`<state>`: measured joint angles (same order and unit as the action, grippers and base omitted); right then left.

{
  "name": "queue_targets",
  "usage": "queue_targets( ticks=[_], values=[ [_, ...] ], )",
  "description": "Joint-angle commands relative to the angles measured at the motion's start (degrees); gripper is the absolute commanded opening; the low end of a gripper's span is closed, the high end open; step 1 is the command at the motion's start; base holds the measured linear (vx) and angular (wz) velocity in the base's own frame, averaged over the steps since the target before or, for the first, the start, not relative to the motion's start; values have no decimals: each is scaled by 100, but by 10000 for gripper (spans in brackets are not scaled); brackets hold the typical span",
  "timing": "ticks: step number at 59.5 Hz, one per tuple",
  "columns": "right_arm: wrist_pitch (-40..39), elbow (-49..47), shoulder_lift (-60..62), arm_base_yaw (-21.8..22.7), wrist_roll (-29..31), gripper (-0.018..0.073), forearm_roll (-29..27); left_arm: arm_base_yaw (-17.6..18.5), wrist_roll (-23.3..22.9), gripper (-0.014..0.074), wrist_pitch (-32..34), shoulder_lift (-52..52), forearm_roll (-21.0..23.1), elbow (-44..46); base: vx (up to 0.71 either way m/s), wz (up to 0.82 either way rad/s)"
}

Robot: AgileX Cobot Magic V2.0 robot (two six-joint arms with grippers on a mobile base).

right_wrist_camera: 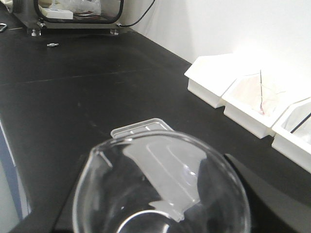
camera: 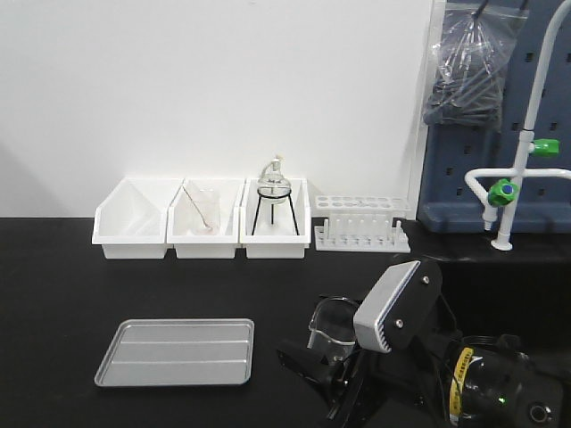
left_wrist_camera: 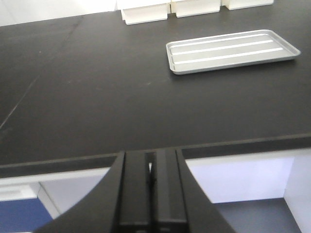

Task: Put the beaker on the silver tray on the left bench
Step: 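Lower the beaker onto the silver tray with the right gripper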

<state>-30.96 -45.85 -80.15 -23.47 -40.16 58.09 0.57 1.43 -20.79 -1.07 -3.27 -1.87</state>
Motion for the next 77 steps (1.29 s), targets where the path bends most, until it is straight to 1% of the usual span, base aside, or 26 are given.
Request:
queue_targets(
  ticks=[1, 41, 51, 58, 65, 71, 77],
  values=[
    [-299, -205, 195, 6, 3, -11, -154, 31, -7, 1, 433, -40, 20, -114, 20, 6],
    [-309, -205, 195, 6, -5, -11, -177, 31, -7, 1, 433, -40, 20, -114, 16, 4],
    [-477, -225, 168, 6, -5, -11, -214, 31, -7, 1, 433, -40, 20, -114, 10, 0],
    [-573, -306, -140, 1, 0, -11, -213, 31, -7, 1, 433, -40, 20, -114, 8, -3],
    [-608, -721, -676, -220, 0, -11, -257, 31, -7, 1, 433, -40, 20, -114, 6, -4],
    [-589, -1312, -1207, -514, 0, -11, -263, 31, -7, 1, 433, -40, 20, -114, 5, -4],
    [-529, -1840, -1750, -711, 0, -11, -270, 31, -7, 1, 433, -40, 20, -114, 3, -4]
  ],
)
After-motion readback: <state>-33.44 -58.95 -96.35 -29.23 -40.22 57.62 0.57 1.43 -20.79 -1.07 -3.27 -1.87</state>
